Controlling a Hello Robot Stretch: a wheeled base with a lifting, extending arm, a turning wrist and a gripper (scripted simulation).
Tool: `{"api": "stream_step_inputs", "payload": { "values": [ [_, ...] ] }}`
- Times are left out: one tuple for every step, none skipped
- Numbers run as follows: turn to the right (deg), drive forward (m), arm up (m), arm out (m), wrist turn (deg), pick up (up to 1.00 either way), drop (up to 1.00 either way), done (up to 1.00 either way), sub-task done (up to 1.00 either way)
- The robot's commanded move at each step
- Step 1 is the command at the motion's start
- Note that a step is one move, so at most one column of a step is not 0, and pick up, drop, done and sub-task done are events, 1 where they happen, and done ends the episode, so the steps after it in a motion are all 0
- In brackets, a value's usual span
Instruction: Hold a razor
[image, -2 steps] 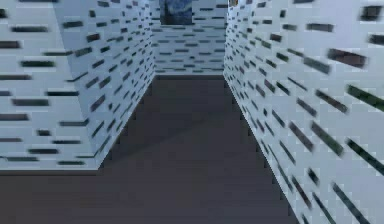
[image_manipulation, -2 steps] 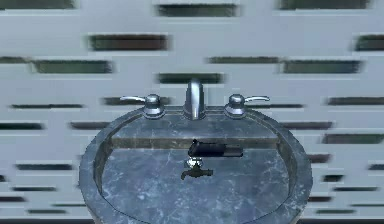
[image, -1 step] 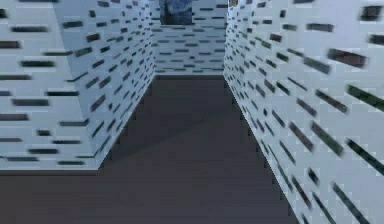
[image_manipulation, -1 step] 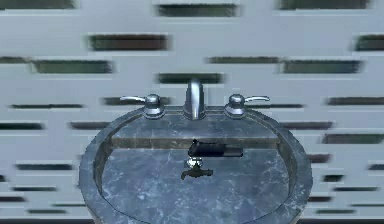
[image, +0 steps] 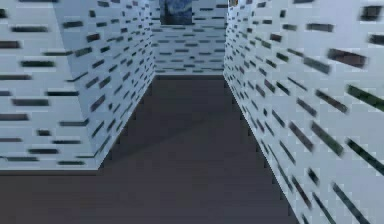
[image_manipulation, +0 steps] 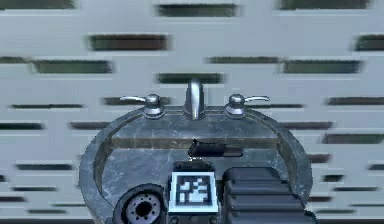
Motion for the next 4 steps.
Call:
{"api": "stream_step_inputs", "payload": {
  "values": [
    [0.0,0.0,0.0,0.22,0.0,0.0,0.0,0.0,0.0],
    [0.0,0.0,0.0,0.0,45.0,0.0,0.0,0.0,0.0],
    [0.0,0.0,0.0,0.0,45.0,0.0,0.0,0.0,0.0],
    [0.0,0.0,0.0,0.0,45.0,0.0,0.0,0.0,0.0]
  ]
}}
